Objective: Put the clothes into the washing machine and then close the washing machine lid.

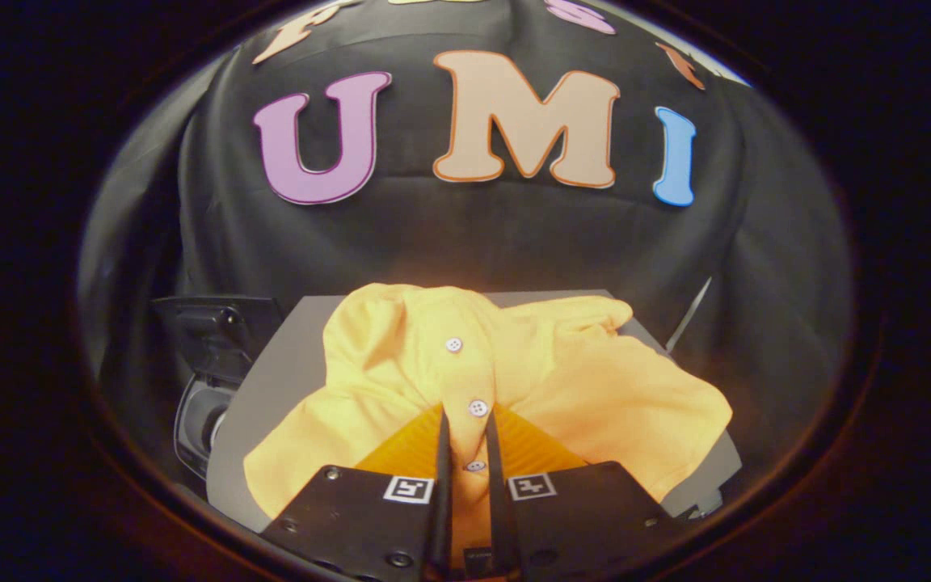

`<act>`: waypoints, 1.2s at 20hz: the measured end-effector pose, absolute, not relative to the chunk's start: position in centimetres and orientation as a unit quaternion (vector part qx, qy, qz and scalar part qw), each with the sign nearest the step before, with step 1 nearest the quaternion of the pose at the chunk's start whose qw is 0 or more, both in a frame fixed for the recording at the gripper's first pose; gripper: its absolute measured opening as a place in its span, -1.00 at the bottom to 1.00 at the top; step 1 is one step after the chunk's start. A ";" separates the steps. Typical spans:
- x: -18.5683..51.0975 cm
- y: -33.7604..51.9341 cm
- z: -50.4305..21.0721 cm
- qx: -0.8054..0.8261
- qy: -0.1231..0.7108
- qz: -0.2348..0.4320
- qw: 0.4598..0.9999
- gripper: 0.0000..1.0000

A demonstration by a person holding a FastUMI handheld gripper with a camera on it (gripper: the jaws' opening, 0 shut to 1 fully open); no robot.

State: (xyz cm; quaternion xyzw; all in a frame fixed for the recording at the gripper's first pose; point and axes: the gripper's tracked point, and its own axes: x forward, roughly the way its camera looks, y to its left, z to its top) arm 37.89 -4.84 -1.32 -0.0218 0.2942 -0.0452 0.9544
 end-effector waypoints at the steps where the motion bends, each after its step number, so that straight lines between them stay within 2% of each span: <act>1: 37.0 -4.4 -1.4 -0.014 0.300 -0.038 0.953 -0.64; 2: 36.3 -4.1 -1.1 -0.003 0.297 -0.032 0.954 -0.81; 6: 33.5 -2.4 1.2 0.024 0.260 0.008 0.965 -0.99; 15: 30.9 1.2 12.6 0.055 0.135 0.007 0.989 -1.00; 24: 32.2 10.7 15.6 0.070 0.108 0.047 0.991 -1.00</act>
